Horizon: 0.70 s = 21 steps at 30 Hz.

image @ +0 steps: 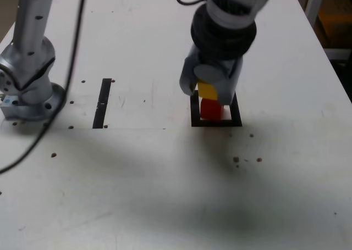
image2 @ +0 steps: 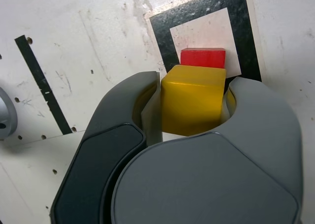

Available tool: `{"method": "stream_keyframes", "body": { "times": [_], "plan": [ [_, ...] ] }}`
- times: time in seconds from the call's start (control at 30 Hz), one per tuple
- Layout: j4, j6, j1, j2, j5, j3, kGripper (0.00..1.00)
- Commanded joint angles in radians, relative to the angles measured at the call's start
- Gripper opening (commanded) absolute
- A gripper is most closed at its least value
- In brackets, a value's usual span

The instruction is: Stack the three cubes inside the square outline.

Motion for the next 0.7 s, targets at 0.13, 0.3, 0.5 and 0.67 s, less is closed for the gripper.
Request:
{"method": "stream_keyframes", "body": {
  "times": [0.13, 0.3, 0.5, 0.67],
  "plan": [
    [0.002, -0.002, 0.009, 0.009, 0.013, 0.011, 0.41],
    [-0.014, -0.002, 0.010, 0.012, 0.017, 0.018, 0.41],
    [-0.019, 0.001, 0.011, 0.016, 0.009, 0.019, 0.47],
    [-0.019, 0.000, 0.011, 0.026, 0.017, 0.013, 0.50]
  ]
}}
